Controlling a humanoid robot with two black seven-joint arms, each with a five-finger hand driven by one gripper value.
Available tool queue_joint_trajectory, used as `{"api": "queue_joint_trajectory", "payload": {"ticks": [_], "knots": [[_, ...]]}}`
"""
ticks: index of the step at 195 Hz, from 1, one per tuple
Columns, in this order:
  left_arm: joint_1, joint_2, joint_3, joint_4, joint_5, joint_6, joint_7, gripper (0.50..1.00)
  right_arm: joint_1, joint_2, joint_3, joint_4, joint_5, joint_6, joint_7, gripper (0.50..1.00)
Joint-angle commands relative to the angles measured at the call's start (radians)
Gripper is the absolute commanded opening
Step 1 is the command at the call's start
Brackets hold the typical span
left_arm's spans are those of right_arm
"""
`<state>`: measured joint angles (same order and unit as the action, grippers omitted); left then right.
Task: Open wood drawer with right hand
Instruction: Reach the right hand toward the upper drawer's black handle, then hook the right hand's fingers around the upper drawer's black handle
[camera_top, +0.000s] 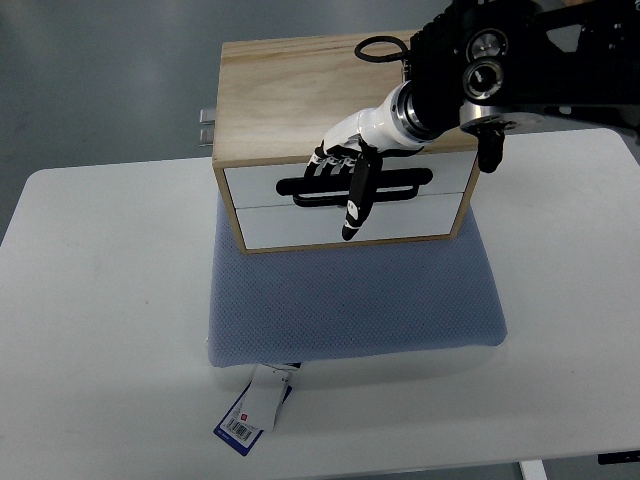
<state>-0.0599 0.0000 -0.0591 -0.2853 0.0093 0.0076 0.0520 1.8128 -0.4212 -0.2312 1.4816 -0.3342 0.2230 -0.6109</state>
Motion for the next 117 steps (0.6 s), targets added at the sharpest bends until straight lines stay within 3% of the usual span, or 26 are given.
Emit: {"api": "queue_joint_trajectory", "payload": {"ticks": [1,98,117], "knots": [[0.000,0.000,0.001,0.014,0.001,0.000,0.000,1.000,-0.023,-0.011,0.000,0.000,-0.014,0.002,0.000,0.944],[0.000,0.000,0.001,0.011,0.001,0.000,0.000,1.000,-0.105,-0.053,0.003,0.000,-0.077,0.006,0.000,0.942],[0.000,0.000,0.001,0.011,0.001,0.000,0.000,1.000,-0.107,-0.051,0.010,0.002,-0.066,0.045,0.000,0.942]]}}
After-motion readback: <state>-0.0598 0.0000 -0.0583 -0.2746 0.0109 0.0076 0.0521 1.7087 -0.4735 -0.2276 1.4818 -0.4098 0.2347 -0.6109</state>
